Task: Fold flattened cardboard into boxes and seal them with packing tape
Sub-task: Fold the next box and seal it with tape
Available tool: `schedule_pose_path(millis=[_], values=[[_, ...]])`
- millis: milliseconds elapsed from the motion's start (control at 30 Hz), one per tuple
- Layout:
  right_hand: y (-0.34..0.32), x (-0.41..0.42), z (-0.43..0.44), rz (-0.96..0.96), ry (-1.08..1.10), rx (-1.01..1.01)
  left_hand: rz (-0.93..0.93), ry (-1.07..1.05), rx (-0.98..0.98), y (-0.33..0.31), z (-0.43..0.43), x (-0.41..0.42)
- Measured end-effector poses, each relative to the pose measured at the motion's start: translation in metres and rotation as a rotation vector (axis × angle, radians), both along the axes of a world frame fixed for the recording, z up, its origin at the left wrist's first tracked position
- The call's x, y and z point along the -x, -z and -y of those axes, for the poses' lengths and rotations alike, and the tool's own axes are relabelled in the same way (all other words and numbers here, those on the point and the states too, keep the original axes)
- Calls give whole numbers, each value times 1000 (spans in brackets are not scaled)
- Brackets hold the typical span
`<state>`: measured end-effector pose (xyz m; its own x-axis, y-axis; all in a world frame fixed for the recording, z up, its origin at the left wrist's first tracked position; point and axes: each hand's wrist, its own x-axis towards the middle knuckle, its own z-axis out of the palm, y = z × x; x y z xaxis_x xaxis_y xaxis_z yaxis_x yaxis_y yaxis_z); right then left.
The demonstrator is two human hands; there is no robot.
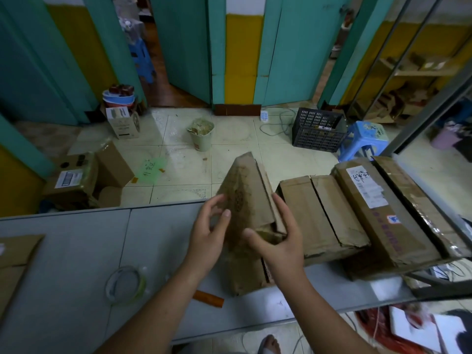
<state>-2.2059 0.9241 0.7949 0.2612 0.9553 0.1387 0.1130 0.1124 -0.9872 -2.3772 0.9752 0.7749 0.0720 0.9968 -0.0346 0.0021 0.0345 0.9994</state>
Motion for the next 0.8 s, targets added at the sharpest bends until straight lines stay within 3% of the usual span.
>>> schedule_pose_path(millis=[67, 133, 233, 433, 733, 800], values=[[1, -1, 2, -274, 35, 84, -88, -74, 98, 10, -1, 6], [10, -3, 5, -490, 38, 136, -34, -56, 182, 20, 0, 12], [19, -6, 11, -574, 30, 243, 116, 29, 273, 31, 3, 14], [27, -18, 20, 48, 133, 306, 46, -40, 251, 45, 5, 10], [29, -27, 22, 918, -67, 363, -121, -45, 157, 54, 10, 5], [26, -28, 20, 1005, -77, 378, -179, -43, 139, 53, 10, 1]])
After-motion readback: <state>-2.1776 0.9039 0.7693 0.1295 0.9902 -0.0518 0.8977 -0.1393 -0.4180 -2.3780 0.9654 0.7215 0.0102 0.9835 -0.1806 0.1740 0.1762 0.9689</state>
